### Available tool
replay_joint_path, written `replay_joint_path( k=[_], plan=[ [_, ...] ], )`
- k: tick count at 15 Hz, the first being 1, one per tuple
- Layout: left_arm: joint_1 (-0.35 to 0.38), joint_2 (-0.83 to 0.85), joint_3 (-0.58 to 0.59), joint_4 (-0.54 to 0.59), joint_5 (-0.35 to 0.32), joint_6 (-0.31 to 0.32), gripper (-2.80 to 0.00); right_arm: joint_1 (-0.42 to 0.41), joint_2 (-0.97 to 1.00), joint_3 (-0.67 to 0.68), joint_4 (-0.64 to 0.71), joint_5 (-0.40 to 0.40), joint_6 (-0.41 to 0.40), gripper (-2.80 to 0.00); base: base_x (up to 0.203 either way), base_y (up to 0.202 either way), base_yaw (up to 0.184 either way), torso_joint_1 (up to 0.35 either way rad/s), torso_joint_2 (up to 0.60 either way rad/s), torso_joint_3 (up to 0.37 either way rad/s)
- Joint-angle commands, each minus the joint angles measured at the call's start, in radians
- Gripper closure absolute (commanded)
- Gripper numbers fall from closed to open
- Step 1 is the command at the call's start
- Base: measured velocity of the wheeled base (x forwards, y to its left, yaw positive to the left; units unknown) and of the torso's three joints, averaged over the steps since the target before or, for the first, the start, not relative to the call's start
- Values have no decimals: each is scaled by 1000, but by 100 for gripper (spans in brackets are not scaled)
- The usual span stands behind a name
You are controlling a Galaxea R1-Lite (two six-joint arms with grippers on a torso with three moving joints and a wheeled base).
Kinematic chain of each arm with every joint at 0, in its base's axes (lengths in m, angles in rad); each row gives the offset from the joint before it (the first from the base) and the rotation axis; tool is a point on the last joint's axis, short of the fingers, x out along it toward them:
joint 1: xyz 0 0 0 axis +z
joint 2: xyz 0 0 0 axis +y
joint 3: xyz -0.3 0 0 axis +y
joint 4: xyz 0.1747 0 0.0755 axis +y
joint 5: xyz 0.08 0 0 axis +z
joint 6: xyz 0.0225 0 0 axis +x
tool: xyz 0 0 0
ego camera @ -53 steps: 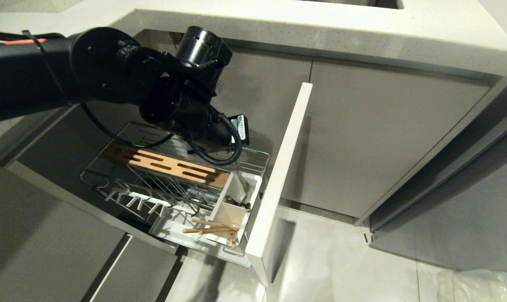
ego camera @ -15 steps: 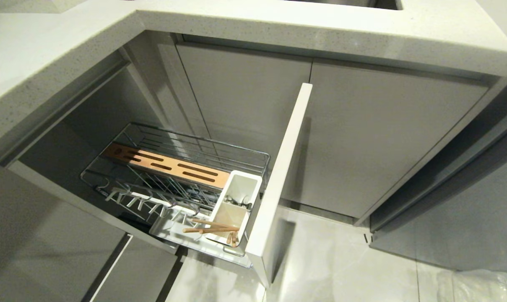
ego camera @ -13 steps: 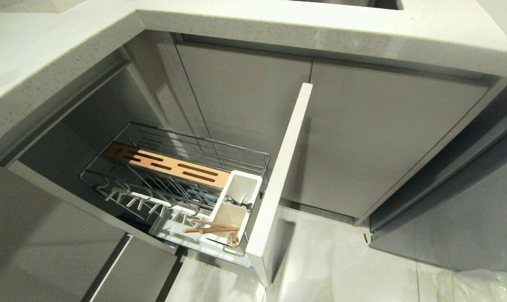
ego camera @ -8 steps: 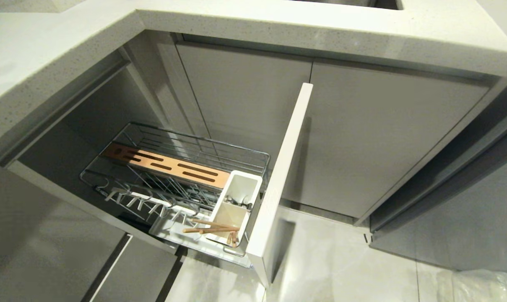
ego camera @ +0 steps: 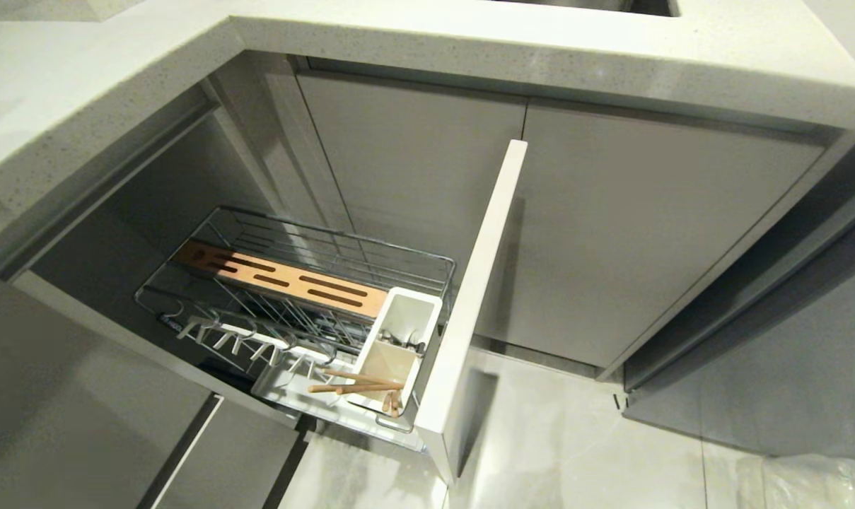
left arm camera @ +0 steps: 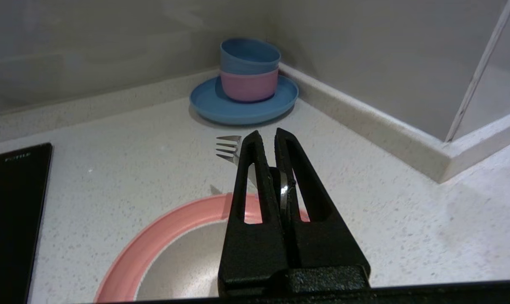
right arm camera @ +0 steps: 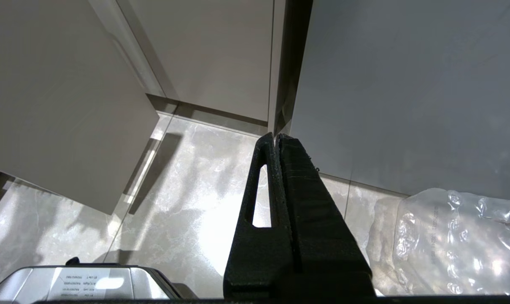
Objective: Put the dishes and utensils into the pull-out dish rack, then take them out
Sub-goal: Take the fork out of the cupboard
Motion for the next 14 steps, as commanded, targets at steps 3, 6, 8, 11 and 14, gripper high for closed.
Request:
replay_joint_path(
  k=[3,6,8,11,14],
  plan=[
    [-2,12,30,2,2,-3,0,0,1,0,0,0,0,0,0,0,0,0,0,0],
    [-15,21,43,6,2,-1,0,0,1,0,0,0,0,0,0,0,0,0,0,0],
    [-28,27,59,6,2,-1,0,0,1,0,0,0,0,0,0,0,0,0,0,0],
    [-52,32,67,6,2,6,0,0,1,0,0,0,0,0,0,0,0,0,0,0],
    [-55,26,80,3,4,34,0,0,1,0,0,0,0,0,0,0,0,0,0,0]
  ],
)
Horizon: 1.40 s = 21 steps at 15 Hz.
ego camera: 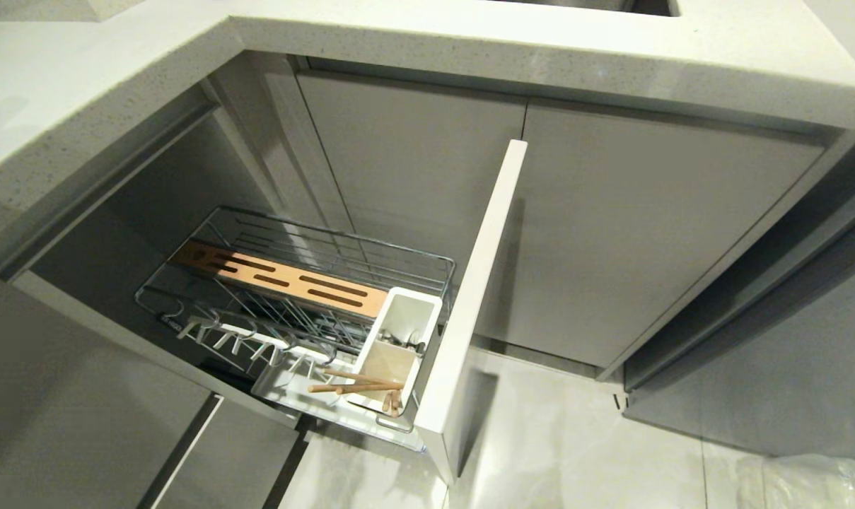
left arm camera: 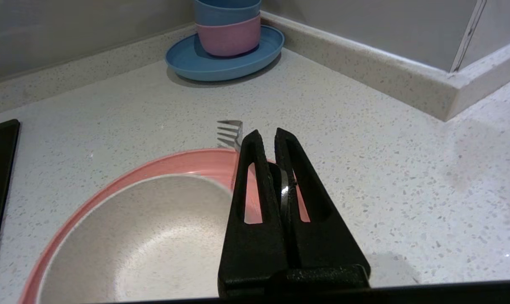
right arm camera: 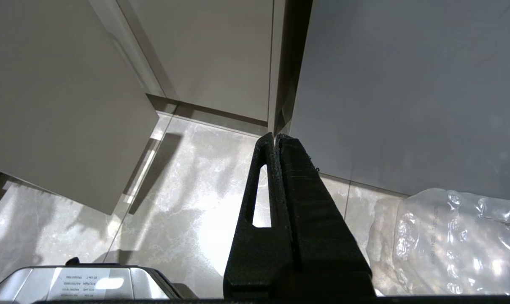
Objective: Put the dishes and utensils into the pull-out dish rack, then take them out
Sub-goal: Take the fork out of the cupboard, then take the chopsticks out of the cupboard
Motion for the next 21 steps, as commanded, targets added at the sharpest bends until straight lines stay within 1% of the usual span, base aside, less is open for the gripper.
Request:
replay_joint_path(
  k=[1,15,16,21],
  plan=[
    [-1,-3,5,-1,3,1,0,0,1,0,0,0,0,0,0,0,0,0,0,0],
    [-2,-53,15,-4,5,2,0,0,1,0,0,0,0,0,0,0,0,0,0,0],
    [-2,-53,15,-3,5,2,-280,0,1,0,0,0,0,0,0,0,0,0,0,0],
    [-2,-53,14,-4,5,2,-280,0,1,0,0,0,0,0,0,0,0,0,0,0]
  ],
)
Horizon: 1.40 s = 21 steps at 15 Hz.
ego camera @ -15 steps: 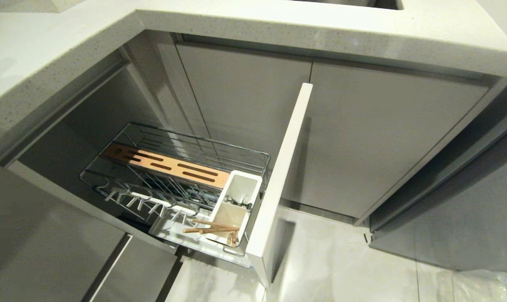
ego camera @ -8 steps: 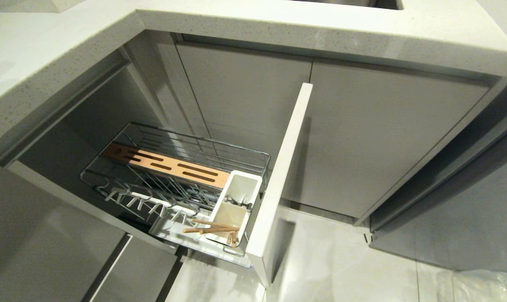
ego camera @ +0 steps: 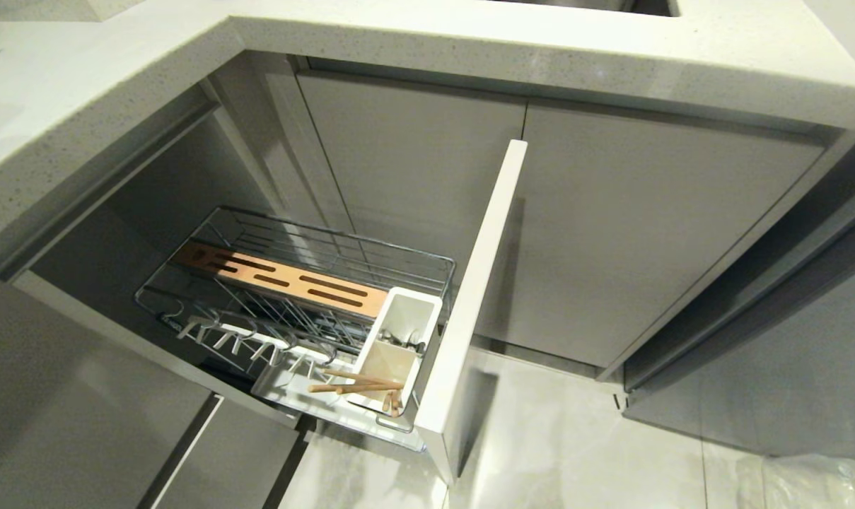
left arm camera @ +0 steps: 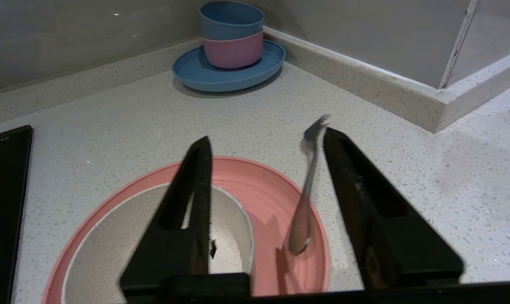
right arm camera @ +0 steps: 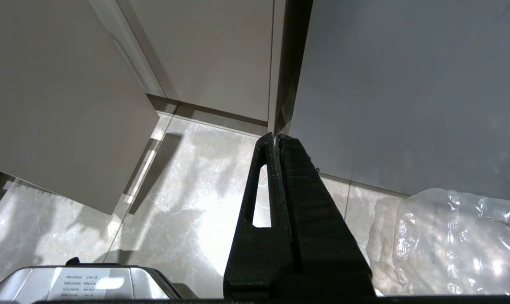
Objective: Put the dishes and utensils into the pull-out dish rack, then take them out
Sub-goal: Take the chopsticks out of the cupboard
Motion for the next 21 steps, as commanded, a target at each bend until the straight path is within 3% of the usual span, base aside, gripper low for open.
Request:
replay_joint_path(
  k=[1,6,7,11,16,21],
  plan=[
    [0,0,-4,-3,4,1,-280,0,0,0,0,0,0,0,0,0,0,0,0,0],
    [-12,-49,-49,-5,-2,-7,-280,0,0,0,0,0,0,0,0,0,0,0,0,0],
    [-15,-59,-59,-5,-4,-7,0,0,0,0,0,0,0,0,0,0,0,0,0,0],
    [-112,-105,-132,-5,-60,-51,0,0,0,0,0,0,0,0,0,0,0,0,0,0],
    [-435,-132,-99,19,-58,-163,0,0,0,0,0,0,0,0,0,0,0,0,0,0],
    [-667,1,-7,238,-56,-197,0,0,0,0,0,0,0,0,0,0,0,0,0,0]
  ],
)
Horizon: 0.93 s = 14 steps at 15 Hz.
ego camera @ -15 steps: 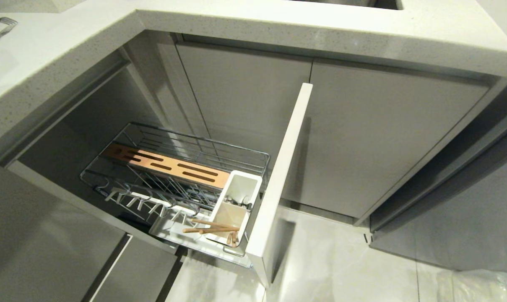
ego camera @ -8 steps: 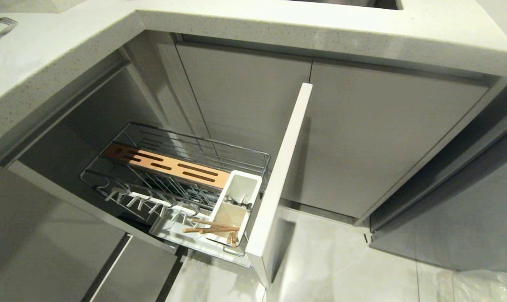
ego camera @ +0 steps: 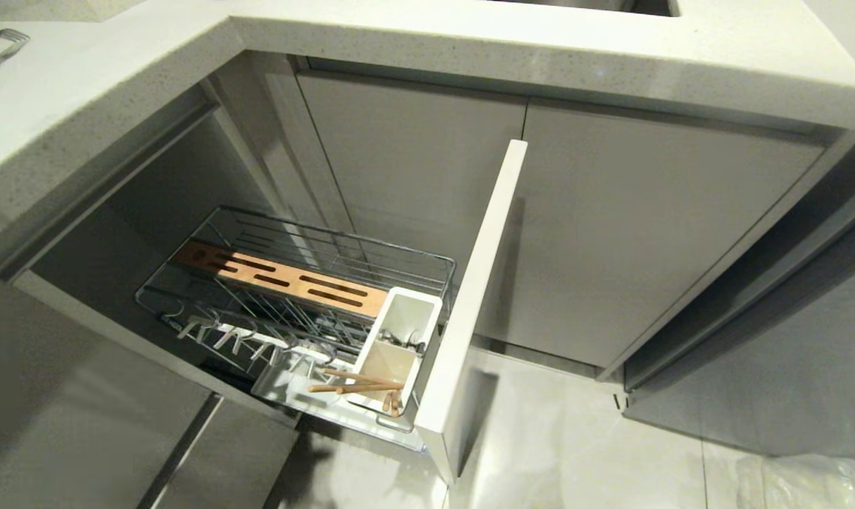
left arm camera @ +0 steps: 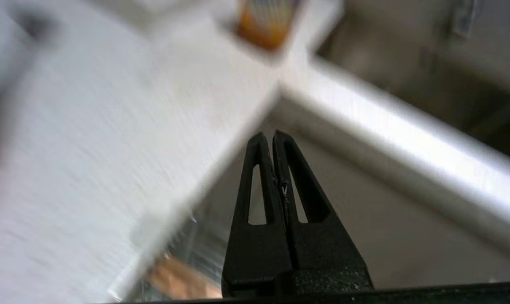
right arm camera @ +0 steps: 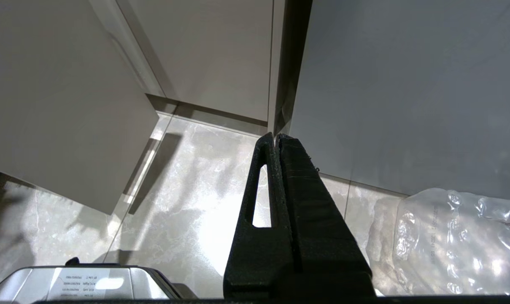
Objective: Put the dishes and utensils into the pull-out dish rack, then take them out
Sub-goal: Take the chopsticks out of the cupboard
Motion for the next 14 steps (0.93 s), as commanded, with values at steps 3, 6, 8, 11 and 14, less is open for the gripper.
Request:
replay_joint_path(
  k=[3,6,8,11,14],
  plan=[
    [-138,130,21,218,3,-48,0,0,1,0,0,0,0,0,0,0,0,0,0,0],
    [-201,224,-52,476,4,-154,0,0,1,0,0,0,0,0,0,0,0,0,0,0],
    [-226,308,-141,683,1,-246,0,0,1,0,0,0,0,0,0,0,0,0,0,0],
    [-231,420,-259,945,-58,-316,0,0,1,0,0,0,0,0,0,0,0,0,0,0],
    [-181,493,-341,1053,-277,-346,0,0,1,0,0,0,0,0,0,0,0,0,0,0]
  ],
)
